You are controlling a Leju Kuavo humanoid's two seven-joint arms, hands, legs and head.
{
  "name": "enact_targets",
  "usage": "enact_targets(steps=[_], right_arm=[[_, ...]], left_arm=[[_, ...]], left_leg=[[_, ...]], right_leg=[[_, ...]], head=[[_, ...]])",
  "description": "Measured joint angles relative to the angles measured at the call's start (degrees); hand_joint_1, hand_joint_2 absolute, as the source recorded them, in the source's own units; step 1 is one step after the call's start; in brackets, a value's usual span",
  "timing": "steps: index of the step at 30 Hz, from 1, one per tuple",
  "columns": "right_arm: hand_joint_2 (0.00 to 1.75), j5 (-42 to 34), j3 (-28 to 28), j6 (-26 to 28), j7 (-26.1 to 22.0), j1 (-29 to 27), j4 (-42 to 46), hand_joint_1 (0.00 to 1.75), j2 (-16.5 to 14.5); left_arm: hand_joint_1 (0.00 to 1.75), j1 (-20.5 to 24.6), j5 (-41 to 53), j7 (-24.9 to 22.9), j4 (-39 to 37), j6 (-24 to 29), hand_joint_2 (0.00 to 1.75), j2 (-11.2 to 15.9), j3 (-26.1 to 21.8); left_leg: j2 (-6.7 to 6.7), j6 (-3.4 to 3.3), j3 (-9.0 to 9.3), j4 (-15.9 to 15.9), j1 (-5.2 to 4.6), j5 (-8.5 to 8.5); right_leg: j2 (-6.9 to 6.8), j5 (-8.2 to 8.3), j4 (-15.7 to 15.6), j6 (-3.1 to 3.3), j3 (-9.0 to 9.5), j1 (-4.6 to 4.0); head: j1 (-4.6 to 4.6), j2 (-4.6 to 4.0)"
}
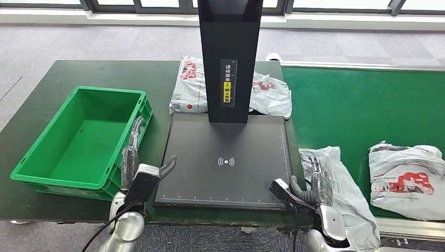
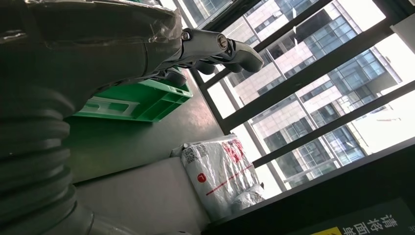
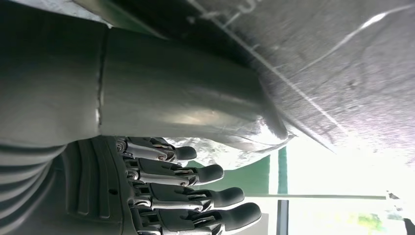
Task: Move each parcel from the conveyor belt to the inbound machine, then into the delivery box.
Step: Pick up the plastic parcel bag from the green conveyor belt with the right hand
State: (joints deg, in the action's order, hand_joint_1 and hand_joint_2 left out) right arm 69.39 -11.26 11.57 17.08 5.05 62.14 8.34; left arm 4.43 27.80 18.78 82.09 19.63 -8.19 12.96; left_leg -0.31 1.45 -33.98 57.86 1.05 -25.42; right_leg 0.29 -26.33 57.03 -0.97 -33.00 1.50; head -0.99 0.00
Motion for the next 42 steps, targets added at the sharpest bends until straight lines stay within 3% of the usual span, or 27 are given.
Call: enact_targets(steps=[18, 33, 42], right_arm=[[1.75, -5.3, 10.6, 4.5, 0.1, -7.4, 11.7, 0.0, 1.4], [1.75, -5.8, 18.8, 3.5, -0.3, -10.2, 14.8, 0.0, 0.4], [1.75, -2.7, 22.0, -4.7, -0.1, -12.8, 15.5, 0.0, -1.3]], left_arm=[[0.0, -0.6, -0.1, -0.1, 0.6, 0.0, 1.75, 0.6, -0.4], [0.0, -2.2, 1.2, -0.9, 2.6, 0.0, 1.75, 0.5, -1.1], [0.0, -2.4, 2.3, -1.6, 2.9, -1.5, 1.75, 0.4, -1.1]], left_leg=[[-0.1, -0.11, -0.32, 0.0, -0.12, -0.1], [-0.09, -0.1, -0.34, 0.0, -0.11, -0.12], [-0.09, -0.08, -0.36, 0.0, -0.12, -0.14]], right_leg=[[-0.06, -0.04, 0.0, -0.06, -0.19, 0.09], [-0.06, -0.09, 0.0, -0.02, -0.21, 0.08], [-0.06, -0.13, 0.0, -0.06, -0.23, 0.09]], head=[[-0.01, 0.0], [-0.02, 0.0], [-0.01, 0.0]])
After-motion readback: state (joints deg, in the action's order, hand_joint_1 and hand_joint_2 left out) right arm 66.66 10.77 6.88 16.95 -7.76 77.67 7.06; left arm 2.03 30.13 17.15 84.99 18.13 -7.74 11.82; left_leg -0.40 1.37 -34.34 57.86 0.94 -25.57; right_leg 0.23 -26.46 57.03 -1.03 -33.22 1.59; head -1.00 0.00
